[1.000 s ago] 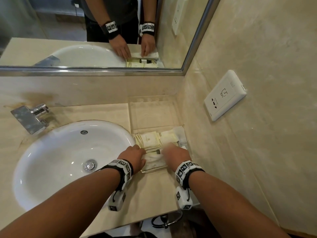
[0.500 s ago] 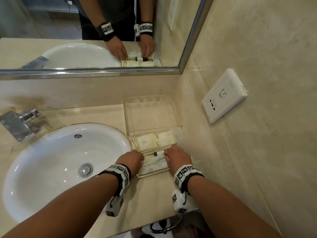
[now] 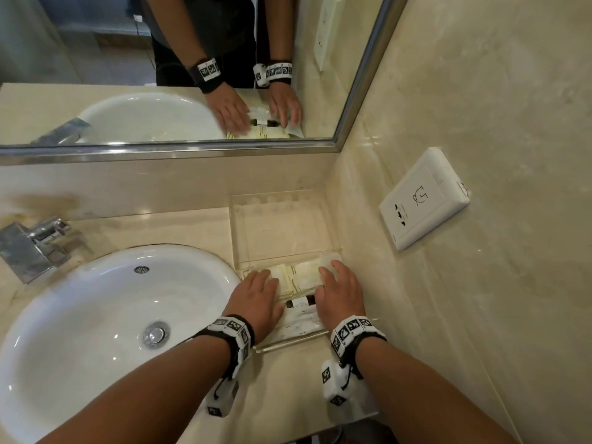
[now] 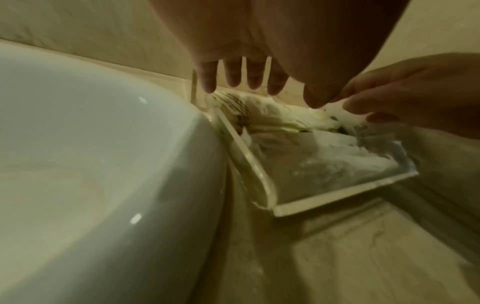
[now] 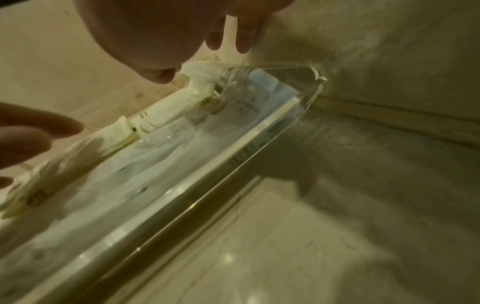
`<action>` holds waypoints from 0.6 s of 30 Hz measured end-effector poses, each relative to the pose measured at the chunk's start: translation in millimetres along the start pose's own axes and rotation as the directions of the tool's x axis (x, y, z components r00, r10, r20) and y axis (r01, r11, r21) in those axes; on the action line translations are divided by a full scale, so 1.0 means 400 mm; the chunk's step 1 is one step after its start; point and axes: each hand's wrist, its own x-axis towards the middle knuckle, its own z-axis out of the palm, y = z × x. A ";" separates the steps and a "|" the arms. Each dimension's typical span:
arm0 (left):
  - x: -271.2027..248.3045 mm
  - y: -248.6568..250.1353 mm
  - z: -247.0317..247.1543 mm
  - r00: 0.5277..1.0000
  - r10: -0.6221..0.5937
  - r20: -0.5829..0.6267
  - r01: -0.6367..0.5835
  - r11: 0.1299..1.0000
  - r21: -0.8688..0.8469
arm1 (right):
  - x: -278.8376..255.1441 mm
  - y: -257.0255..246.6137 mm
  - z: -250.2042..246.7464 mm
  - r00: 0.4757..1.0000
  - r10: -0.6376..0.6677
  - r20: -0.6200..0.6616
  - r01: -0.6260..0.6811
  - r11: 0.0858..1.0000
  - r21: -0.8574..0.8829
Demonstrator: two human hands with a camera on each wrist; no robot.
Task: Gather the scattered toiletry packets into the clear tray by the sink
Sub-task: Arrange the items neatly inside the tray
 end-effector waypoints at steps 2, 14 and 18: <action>0.006 0.019 0.017 0.998 0.001 0.062 -0.002 1.000 0.024 | 0.009 0.006 0.013 0.998 -0.041 0.045 0.042 0.999 -0.034; 0.029 0.062 0.109 0.999 -0.016 0.038 0.014 0.999 0.046 | 0.036 0.010 0.084 0.970 -0.173 0.173 0.194 0.975 -0.108; 0.017 0.068 0.120 0.999 -0.027 0.032 0.026 0.999 0.040 | 0.024 0.014 0.089 0.973 -0.158 0.169 0.175 0.980 -0.096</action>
